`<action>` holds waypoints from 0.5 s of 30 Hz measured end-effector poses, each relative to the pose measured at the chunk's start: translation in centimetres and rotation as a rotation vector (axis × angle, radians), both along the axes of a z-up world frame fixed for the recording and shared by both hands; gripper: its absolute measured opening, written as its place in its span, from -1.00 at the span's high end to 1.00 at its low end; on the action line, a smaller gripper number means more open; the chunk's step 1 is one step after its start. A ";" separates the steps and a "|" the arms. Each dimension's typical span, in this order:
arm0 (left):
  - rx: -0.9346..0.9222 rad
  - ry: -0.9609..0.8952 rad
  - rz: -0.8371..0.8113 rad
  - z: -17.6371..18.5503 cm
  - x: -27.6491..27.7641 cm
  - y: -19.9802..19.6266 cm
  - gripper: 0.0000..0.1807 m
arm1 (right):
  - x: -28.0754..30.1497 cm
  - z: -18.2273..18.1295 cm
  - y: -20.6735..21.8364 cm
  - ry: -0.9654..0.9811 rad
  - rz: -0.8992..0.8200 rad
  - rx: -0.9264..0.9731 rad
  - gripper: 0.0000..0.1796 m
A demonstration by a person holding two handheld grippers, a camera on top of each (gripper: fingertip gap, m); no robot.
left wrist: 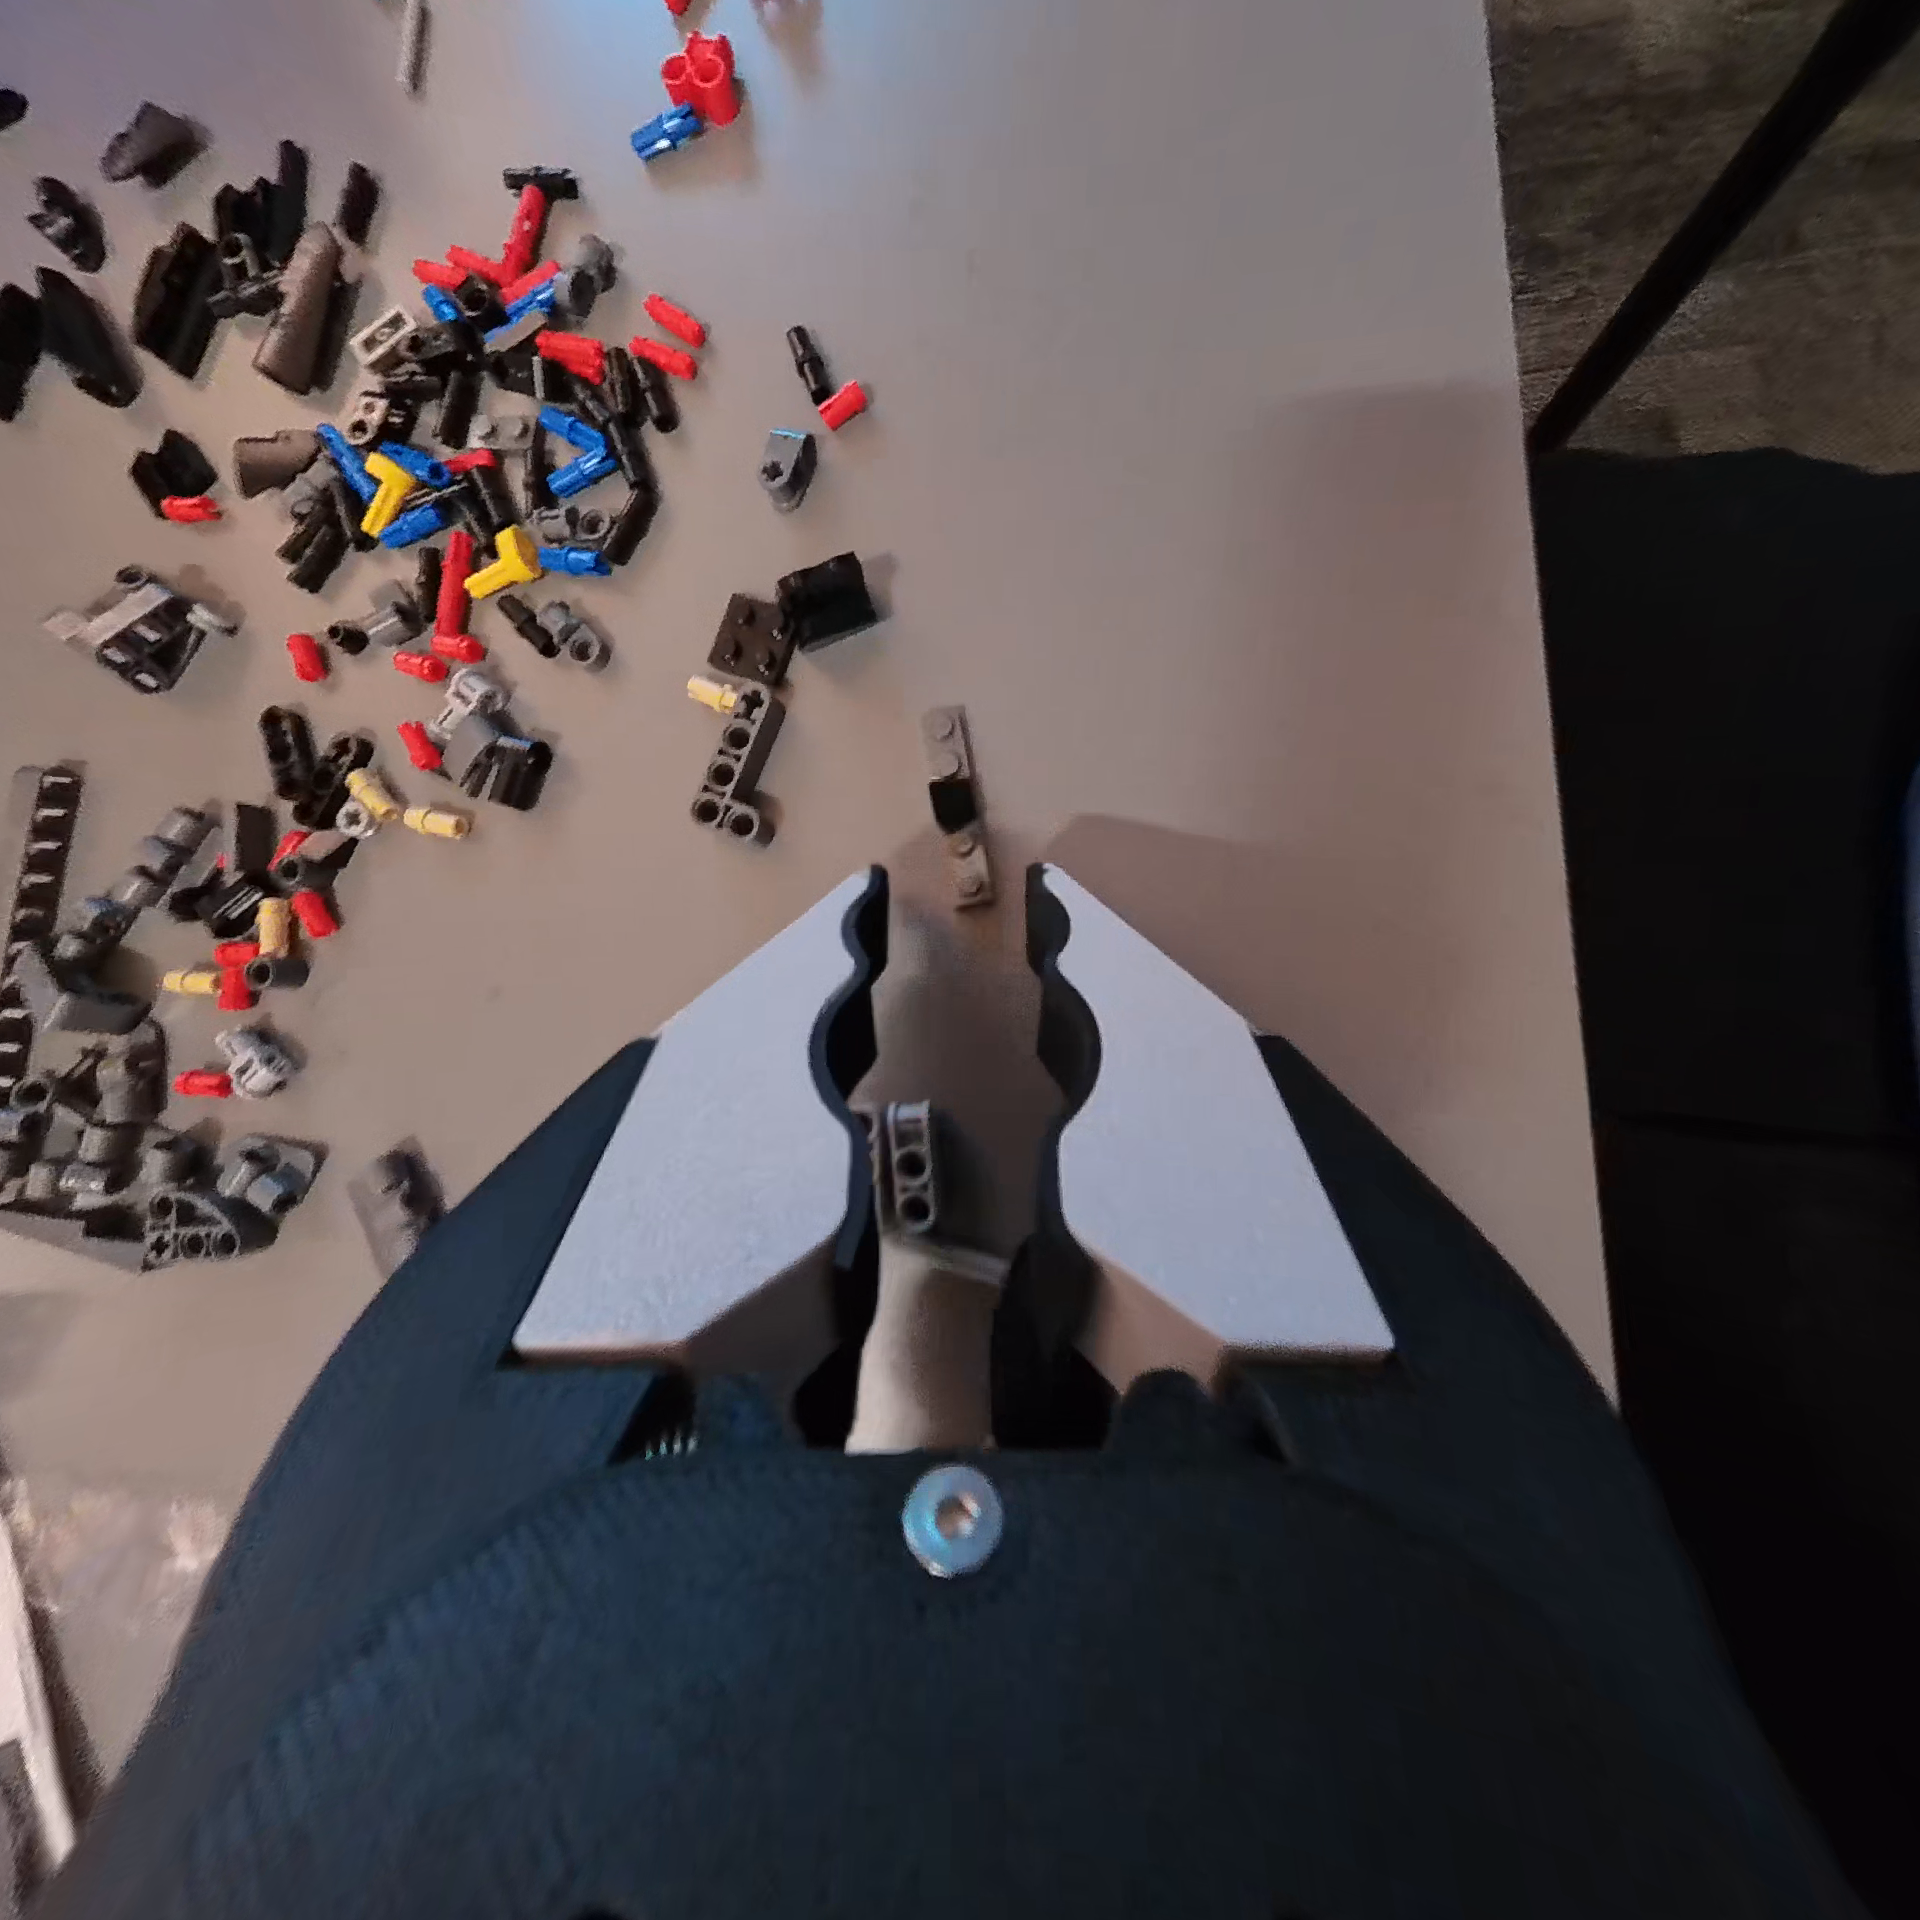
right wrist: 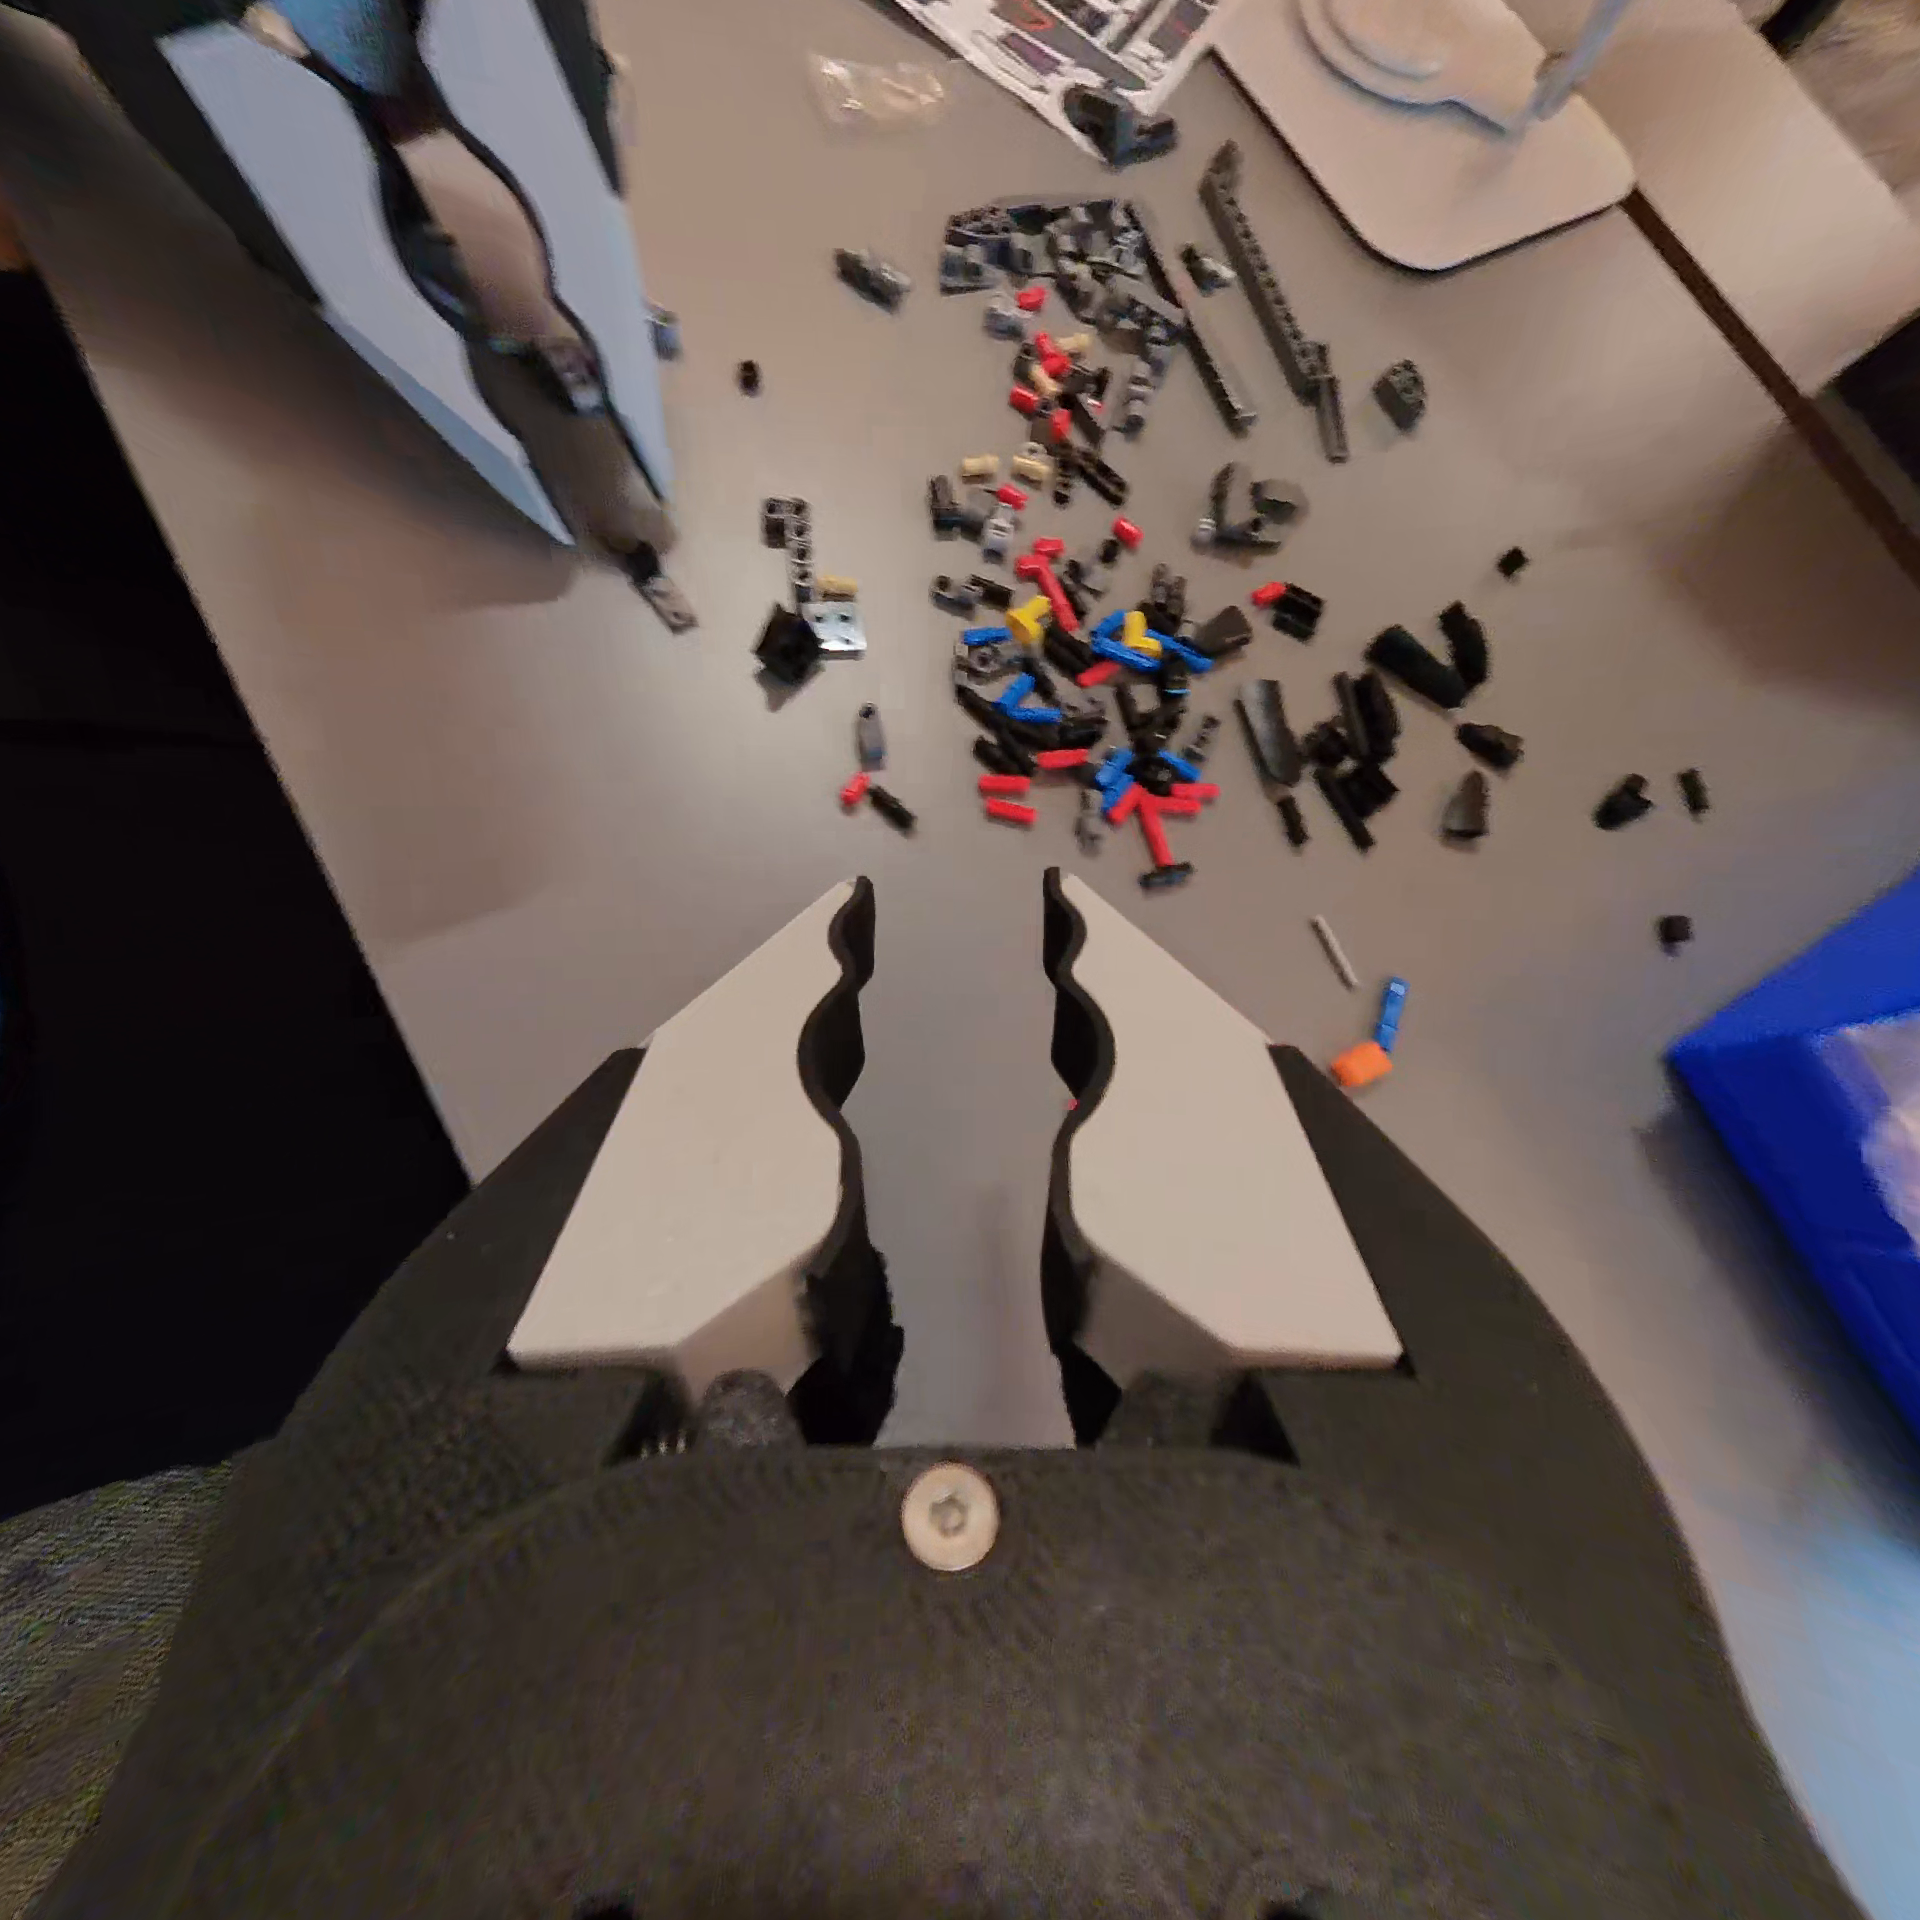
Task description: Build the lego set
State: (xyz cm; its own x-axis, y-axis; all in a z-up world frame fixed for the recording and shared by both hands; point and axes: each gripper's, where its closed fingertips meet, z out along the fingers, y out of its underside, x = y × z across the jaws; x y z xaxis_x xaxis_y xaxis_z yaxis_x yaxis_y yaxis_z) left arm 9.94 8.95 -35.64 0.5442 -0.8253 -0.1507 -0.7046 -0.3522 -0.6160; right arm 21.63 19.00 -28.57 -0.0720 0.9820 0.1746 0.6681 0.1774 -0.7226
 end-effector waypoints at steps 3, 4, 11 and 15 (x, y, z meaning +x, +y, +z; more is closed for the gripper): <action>0.027 0.002 0.030 0.8 -1.4 0.0 0.69 | 0.0 0.6 2.9 -0.016 -0.045 0.033 0.58; 0.038 -0.005 0.040 1.2 -1.8 0.1 0.68 | -0.1 0.9 4.1 -0.017 -0.070 0.044 0.57; 0.066 0.003 0.089 1.4 -3.0 -0.3 0.73 | -3.6 -1.5 11.7 -0.188 -0.217 0.179 0.72; 0.102 0.027 0.105 1.3 -3.6 -0.2 0.76 | -6.2 -3.9 13.5 -0.258 -0.204 0.164 0.67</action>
State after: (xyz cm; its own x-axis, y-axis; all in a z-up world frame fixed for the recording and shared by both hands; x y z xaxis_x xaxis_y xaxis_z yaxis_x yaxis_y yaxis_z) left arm 6.32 8.74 -34.38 0.6212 -0.7440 -0.2461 -0.6840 -0.3614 -0.6337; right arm 15.43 32.51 -32.44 0.0606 0.9413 0.3322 0.8581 0.1208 -0.4991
